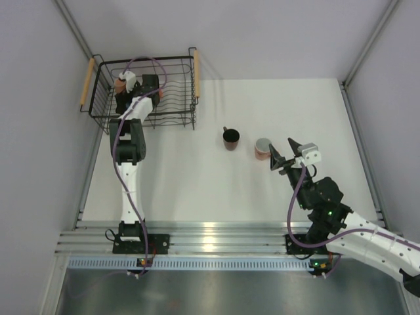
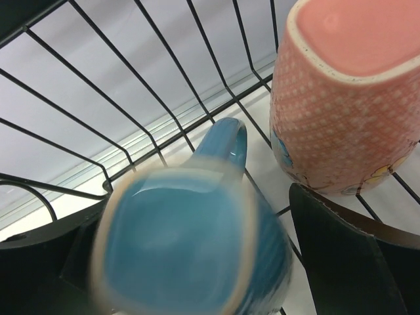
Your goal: Load the cups into the dish rack
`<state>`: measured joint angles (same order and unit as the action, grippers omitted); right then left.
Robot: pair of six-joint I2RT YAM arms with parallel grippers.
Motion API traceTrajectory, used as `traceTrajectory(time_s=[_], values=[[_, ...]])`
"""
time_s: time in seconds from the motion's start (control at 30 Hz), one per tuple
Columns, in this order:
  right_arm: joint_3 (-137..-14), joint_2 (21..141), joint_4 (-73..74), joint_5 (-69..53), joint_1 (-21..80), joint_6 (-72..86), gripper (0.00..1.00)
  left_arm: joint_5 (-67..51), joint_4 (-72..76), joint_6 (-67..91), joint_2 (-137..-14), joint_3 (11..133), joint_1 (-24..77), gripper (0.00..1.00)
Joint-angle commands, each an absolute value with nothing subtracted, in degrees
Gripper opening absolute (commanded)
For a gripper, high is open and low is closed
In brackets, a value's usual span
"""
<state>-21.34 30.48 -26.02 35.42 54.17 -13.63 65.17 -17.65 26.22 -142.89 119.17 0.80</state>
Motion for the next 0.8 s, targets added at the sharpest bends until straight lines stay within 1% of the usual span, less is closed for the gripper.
traceTrajectory(time_s=[0.0, 0.23, 0.5, 0.67, 0.77], values=[[-21.18, 30.41, -26.54, 34.37, 53.35, -12.74, 0.61, 65.22, -16.88, 27.16, -138.43, 118.65, 0.44, 0.99], [-21.36, 31.11, -26.63, 34.19, 53.26, -12.66, 0.61, 65.13, -16.87, 28.12, -137.46, 117.25, 0.44, 0.99], [-21.45, 31.03, -26.28, 33.13, 53.09, -12.48, 0.61, 65.92, -16.17, 30.5, -133.16, 114.79, 0.97, 0.99], [-21.53, 30.5, -25.93, 32.26, 53.09, -12.3, 0.61, 64.43, -13.89, 29.27, -130.7, 113.65, 1.05, 0.99], [-21.62, 30.59, -25.75, 31.64, 53.17, -12.13, 0.61, 63.72, -9.68, 26.02, -128.94, 111.8, 1.32, 0.99]])
